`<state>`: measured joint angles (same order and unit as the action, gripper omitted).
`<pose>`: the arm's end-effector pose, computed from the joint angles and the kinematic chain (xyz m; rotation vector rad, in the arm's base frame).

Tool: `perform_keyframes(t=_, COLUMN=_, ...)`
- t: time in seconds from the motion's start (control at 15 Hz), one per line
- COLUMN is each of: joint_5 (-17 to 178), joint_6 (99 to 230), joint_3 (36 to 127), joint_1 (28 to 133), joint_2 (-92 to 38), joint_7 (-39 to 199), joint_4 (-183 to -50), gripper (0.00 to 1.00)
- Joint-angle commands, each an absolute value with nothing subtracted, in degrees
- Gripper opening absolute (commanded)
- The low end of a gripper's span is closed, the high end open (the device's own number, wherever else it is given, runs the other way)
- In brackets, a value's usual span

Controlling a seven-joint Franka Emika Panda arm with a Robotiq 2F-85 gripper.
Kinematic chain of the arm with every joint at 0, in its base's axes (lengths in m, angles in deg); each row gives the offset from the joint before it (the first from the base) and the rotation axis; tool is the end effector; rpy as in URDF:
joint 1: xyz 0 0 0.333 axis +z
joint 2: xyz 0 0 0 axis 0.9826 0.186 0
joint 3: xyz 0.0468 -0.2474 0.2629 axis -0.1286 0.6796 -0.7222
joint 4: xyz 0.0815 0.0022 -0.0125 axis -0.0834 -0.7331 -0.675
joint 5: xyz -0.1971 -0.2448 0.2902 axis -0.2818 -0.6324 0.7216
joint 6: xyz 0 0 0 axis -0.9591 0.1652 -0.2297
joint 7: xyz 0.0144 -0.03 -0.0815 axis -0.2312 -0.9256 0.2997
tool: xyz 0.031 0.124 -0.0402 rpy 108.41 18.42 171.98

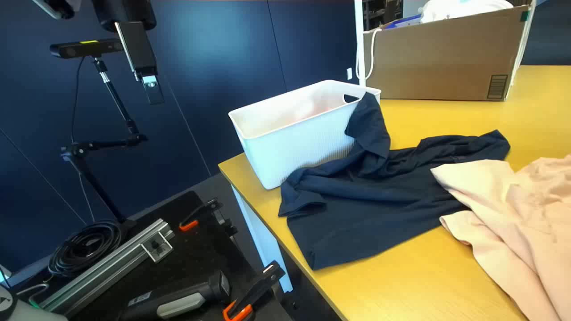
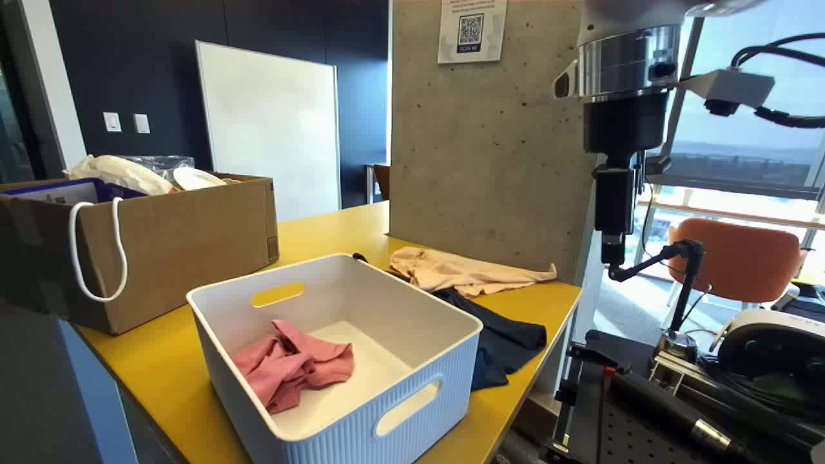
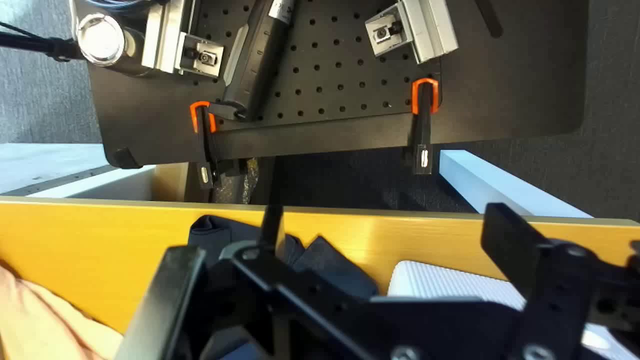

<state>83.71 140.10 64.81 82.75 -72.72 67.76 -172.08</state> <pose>0.3550 0.1006 0.4076 2.9906 -0.0765 -0.2028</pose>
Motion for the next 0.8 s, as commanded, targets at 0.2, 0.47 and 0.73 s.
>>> perform_keyframes(t=0.2, joint_5=83.0, joint_6=140.6, joint_3=65.4, joint_1=83.1, joint_2=-72.7, joint_7=66.7, joint_4=-172.2, gripper=1.0)
perform_keyframes(t=0.47, joint_5=80.5, joint_6=145.4, joint_3=68.4, joint_1=78.8, joint_2=-73.4, joint_7=64.0, joint_4=-173.9, gripper=1.0)
perform_keyframes(t=0.73, joint_5=78.2, joint_6=155.0, joint_3=71.0, joint_1=74.0, joint_2=-70.3, joint_7=61.2, joint_4=-176.7, gripper=1.0)
